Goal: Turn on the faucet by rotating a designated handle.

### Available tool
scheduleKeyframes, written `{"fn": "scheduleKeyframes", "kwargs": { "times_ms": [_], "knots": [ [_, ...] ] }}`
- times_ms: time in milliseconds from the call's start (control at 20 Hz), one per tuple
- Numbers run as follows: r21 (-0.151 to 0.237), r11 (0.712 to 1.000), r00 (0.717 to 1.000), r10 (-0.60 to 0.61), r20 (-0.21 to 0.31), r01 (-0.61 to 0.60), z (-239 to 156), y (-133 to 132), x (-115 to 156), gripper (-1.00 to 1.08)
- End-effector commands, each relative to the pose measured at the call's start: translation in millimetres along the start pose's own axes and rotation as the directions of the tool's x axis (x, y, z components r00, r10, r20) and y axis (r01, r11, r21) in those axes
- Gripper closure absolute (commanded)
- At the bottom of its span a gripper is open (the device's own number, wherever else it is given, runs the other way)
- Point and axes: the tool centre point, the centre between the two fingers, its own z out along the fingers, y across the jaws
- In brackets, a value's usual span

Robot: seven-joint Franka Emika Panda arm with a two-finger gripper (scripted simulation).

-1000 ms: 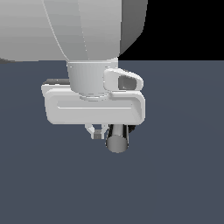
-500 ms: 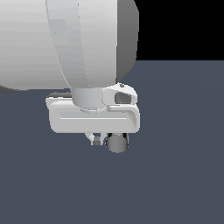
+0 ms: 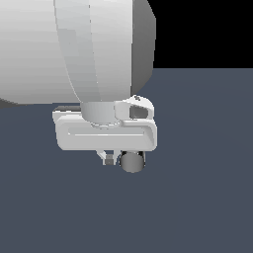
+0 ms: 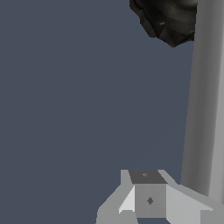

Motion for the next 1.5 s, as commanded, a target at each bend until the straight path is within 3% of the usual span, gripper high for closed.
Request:
{"fn": "scheduleKeyframes", "kwargs": {
  "times_ms": [0, 1450],
  "knots": [
    [0.000, 1.000, 1.000, 0.000, 0.000, 0.000, 0, 0, 0, 1.08],
    [0.000, 1.000, 1.000, 0.000, 0.000, 0.000, 0, 134, 9, 1.08]
  ]
}}
